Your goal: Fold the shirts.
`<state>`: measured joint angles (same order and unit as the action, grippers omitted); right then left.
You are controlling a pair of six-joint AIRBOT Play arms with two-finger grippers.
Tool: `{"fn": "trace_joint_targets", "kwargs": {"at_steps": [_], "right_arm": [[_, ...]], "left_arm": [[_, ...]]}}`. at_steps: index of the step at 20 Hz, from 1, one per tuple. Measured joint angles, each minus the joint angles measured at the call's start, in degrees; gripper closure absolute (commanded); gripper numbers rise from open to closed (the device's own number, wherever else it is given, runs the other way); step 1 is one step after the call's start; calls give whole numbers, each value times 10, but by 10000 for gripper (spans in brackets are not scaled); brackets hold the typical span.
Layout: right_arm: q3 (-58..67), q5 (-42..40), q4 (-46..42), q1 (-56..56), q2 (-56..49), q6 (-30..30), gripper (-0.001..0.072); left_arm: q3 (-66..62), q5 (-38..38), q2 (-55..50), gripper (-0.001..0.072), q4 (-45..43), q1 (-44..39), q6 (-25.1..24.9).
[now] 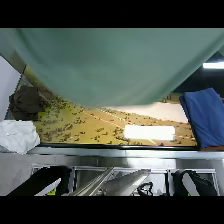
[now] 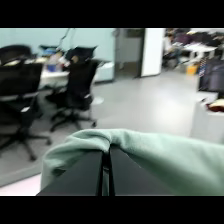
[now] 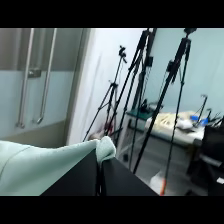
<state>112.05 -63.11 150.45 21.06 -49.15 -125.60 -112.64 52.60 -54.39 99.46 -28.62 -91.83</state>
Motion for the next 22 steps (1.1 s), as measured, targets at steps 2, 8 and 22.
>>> {"fn": "trace_joint_targets", "kwargs": {"at_steps": [2, 8, 22], "right_arm": [[-10, -31, -6, -23, -47, 11, 697], [-160, -32, -112, -179, -218, 42, 697], [-273, 130, -206, -169, -430, 95, 697]], "left_arm": [[34, 2, -30, 693, -31, 18, 14], [166, -5, -223, 693, 97, 125, -21], [38, 213, -470, 23, 189, 175, 11]]}}
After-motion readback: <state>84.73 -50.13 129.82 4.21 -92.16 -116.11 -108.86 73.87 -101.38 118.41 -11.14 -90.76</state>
